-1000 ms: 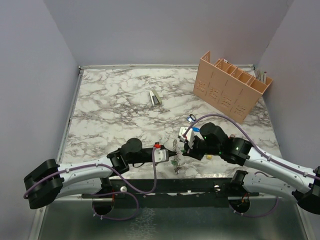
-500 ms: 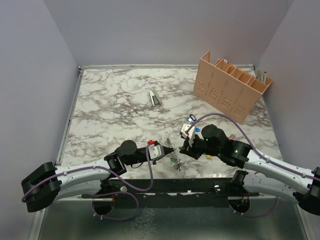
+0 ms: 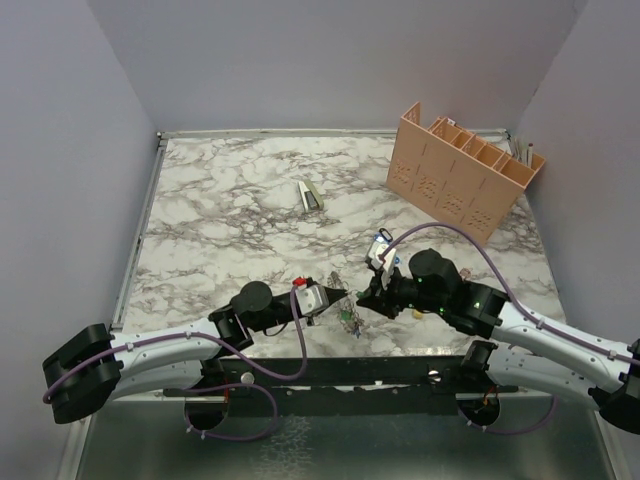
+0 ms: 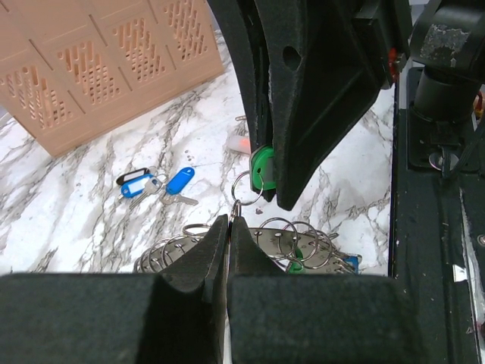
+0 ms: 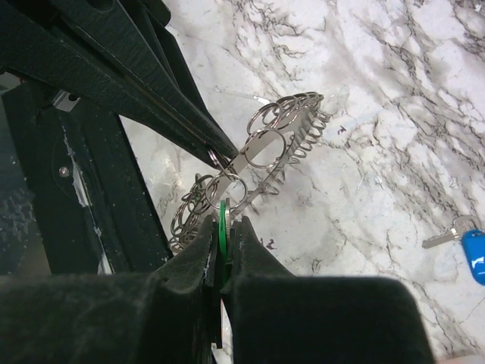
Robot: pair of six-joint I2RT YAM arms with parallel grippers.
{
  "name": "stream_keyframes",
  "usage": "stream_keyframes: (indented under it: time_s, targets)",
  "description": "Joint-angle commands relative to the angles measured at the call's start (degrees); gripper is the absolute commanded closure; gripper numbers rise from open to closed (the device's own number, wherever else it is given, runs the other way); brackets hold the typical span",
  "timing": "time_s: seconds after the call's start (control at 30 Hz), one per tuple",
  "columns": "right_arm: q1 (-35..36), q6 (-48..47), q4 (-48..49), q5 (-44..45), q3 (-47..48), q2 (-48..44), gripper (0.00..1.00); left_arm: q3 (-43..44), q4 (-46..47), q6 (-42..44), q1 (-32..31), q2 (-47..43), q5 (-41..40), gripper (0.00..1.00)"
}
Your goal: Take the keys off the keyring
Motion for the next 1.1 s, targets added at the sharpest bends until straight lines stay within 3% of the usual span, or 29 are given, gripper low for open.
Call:
stream_keyframes:
  time_s: [0.0, 1.07]
  targets:
    - [-0.05, 3.52, 2.81, -2.88, -1.8, -0.68, 0.99, -0.65, 1.06, -0.42, 0.26, -0.48, -3.27, 1.0]
    - [-0.1, 7.83, 9.98, -9.41, -3.81, 10.02, 0.99, -6.47, 14.35, -3.85, 0.26, -5.57, 1.68, 1.0]
